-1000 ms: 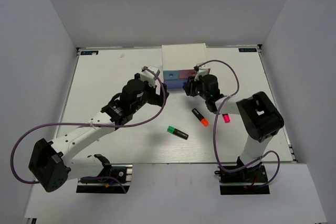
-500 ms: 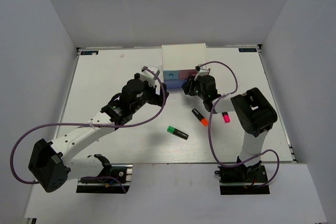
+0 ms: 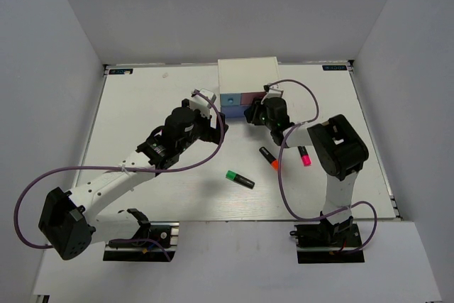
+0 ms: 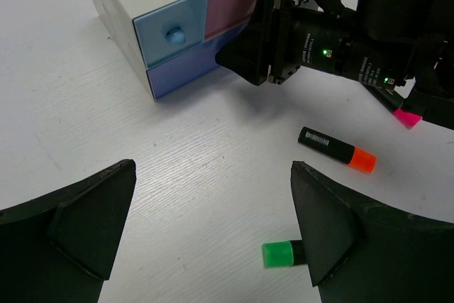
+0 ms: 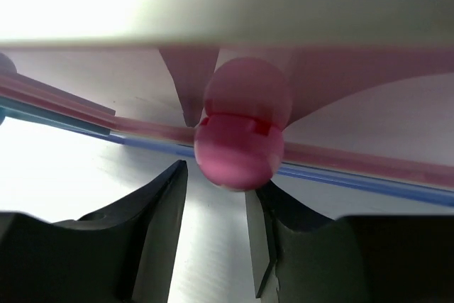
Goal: Sort the stationery into containers
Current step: Open the drawer, then grab a piece of stationery with the right arm, then place the stationery into the container, then grab a piece of stationery with the left arm, then place the stationery into the container, then grab a piece of stationery with the right arm
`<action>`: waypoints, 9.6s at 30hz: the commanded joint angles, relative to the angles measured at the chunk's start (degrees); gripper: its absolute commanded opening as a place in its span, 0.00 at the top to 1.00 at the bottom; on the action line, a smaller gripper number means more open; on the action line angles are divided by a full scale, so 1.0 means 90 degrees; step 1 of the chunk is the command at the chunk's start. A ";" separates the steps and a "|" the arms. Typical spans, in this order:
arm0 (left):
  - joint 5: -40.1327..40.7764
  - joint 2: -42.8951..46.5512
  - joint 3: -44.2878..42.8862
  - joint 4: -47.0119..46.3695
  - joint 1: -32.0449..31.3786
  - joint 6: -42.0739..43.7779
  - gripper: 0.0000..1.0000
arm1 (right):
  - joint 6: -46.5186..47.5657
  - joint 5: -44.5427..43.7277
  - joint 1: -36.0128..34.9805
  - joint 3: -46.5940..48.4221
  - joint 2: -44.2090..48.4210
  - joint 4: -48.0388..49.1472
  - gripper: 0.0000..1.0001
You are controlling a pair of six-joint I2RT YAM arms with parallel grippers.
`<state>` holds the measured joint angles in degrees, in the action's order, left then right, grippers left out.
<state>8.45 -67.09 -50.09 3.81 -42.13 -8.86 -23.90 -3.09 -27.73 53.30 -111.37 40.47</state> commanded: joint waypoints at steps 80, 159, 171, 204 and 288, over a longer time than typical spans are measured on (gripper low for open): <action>-0.0900 0.0492 0.0301 -0.0434 -0.0006 0.0135 0.28 | 0.5009 0.2915 0.0190 -0.0033 0.2766 -0.6049 0.91; -0.5470 0.0208 0.0564 -0.0668 -0.0065 0.1932 0.28 | 1.0274 0.1808 -0.0035 0.1656 0.2188 -0.5678 0.50; -0.6211 -0.0015 0.1258 -0.1195 -0.0124 0.2908 0.31 | 0.8208 0.2092 0.0404 0.0808 0.3468 -0.5816 1.00; -0.3967 -0.4078 -0.0949 0.1206 -0.0895 0.5252 0.28 | 0.5322 0.3732 0.2445 -0.1215 0.7345 -0.6215 0.54; 0.1610 0.1213 0.0574 0.0055 -0.0456 0.0496 0.11 | 0.5439 0.2191 0.2837 -0.0971 0.3499 -0.6303 0.31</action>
<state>19.73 -58.92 -46.24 5.93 -46.59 -3.62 27.40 20.84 0.10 41.08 -78.24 -19.99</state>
